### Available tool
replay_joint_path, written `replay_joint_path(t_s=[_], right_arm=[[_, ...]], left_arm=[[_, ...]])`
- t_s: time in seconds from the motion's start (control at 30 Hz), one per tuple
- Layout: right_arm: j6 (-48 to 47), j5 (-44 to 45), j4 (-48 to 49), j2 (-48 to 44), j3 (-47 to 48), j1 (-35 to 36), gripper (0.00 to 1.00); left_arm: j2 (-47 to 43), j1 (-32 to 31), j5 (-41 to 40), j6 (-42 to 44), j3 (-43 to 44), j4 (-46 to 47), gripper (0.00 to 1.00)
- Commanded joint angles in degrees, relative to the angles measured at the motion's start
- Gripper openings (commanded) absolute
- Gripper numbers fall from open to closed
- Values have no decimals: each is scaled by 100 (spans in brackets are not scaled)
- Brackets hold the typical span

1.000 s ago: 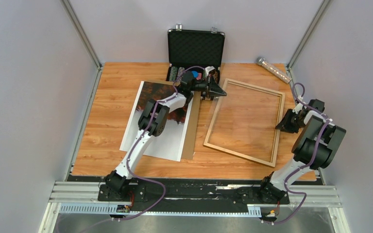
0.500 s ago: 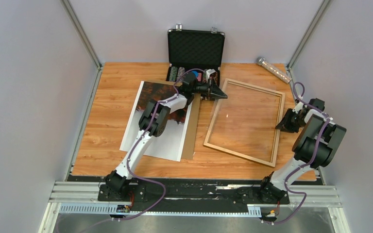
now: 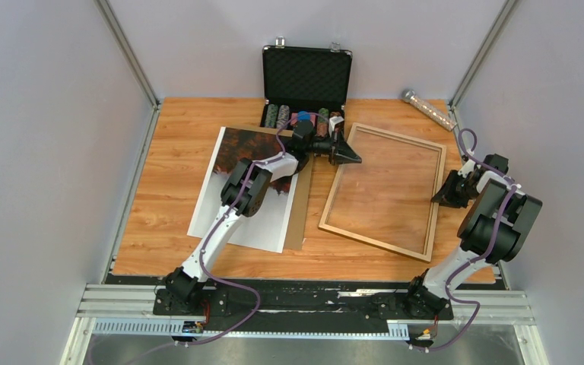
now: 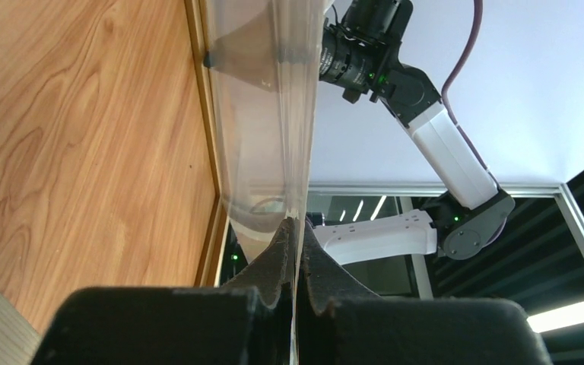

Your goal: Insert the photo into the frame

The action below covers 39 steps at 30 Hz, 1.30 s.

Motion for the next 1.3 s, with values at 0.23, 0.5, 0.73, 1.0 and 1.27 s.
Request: replay_joint_path(t_s=[0.23,0.5,0.73,1.0,1.27], right_arm=[[64,-864,-356,53,-150,349,0],[56,-847,-404,-43,-150,349,6],[55,-823,-497,-169,-51,230,23],[56,-964,-660,-170,87,43,37],[-83,-1147,-850,-64,259,-214,33]], left_arm=[[-228,-32,-239,451,-23,-58,0],[-203,-57,-296,465,23,-37,0],[-118,-83,-277,440,123,18,0],[-129,-106,-261,624,191,-134,0],[-77,-125,-241,652,246,-104,0]])
